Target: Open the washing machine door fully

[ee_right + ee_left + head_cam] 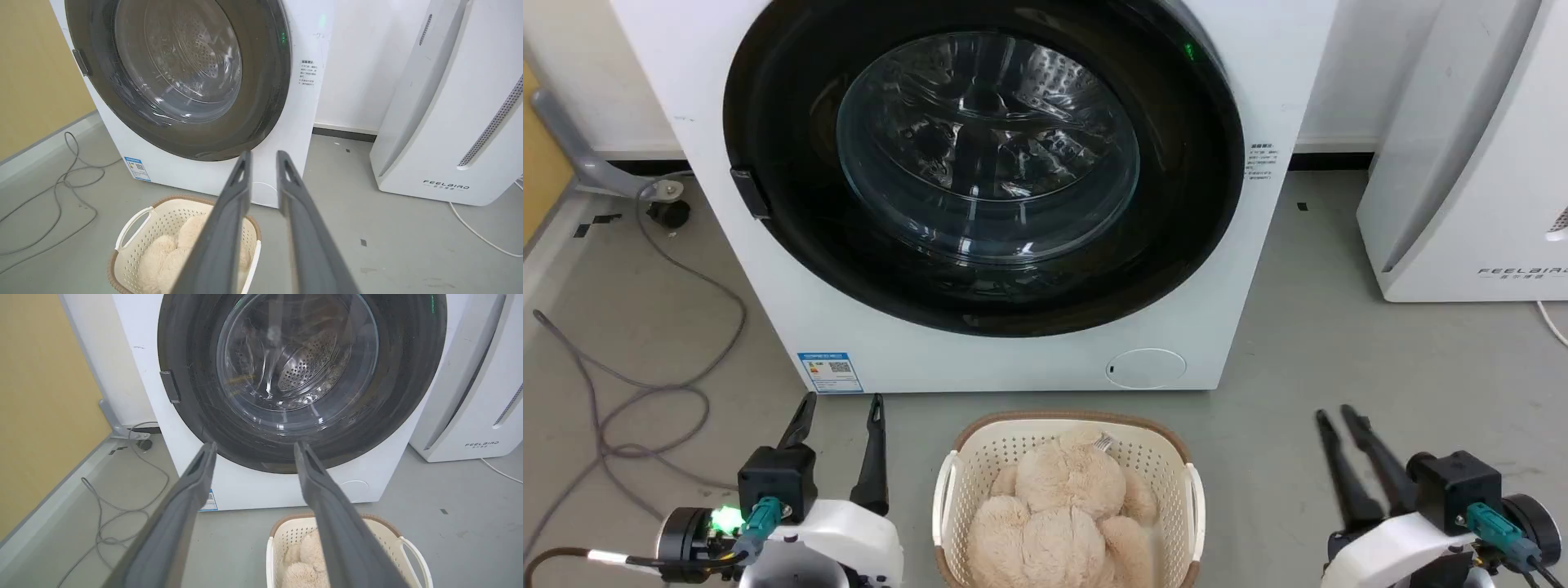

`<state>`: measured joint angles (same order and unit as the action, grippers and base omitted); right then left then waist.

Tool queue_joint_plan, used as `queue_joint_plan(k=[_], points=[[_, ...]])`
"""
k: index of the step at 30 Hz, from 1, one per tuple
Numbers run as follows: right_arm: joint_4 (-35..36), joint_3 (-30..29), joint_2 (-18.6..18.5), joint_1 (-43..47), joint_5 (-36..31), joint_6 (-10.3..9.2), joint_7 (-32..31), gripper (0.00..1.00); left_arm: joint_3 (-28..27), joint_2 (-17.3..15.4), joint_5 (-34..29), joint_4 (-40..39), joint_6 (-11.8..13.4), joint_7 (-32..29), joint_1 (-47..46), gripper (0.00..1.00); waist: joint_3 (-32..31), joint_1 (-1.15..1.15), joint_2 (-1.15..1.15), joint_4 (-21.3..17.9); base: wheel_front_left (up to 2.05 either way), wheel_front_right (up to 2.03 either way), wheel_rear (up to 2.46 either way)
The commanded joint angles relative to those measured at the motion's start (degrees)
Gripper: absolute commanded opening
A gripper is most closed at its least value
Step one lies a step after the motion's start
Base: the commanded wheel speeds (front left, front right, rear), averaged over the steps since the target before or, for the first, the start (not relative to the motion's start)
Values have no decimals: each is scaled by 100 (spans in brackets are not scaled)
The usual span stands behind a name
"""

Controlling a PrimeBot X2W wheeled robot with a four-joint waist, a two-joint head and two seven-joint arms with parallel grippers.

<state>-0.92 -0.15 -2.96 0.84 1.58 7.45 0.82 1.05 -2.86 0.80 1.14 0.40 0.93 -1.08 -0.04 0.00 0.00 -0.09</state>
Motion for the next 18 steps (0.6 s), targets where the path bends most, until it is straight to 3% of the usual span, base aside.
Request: queue_joint_plan(k=[1, 7, 18], points=[[-17, -6, 1, 16, 43, 0, 68, 0, 19, -1, 60, 30, 33, 54, -16, 100, 1, 0, 0, 1, 0, 0, 0], [-68, -12, 1, 6, 264, 1, 140, 0, 74, -4, 109, 80, 53, 126, -46, 100, 18, 0, 0, 6, 0, 0, 0], [-141, 53, 2, -91, 2102, 1, 290, 0, 165, -6, 217, 152, 97, 261, -107, 100, 45, 0, 0, 12, 0, 0, 0]])
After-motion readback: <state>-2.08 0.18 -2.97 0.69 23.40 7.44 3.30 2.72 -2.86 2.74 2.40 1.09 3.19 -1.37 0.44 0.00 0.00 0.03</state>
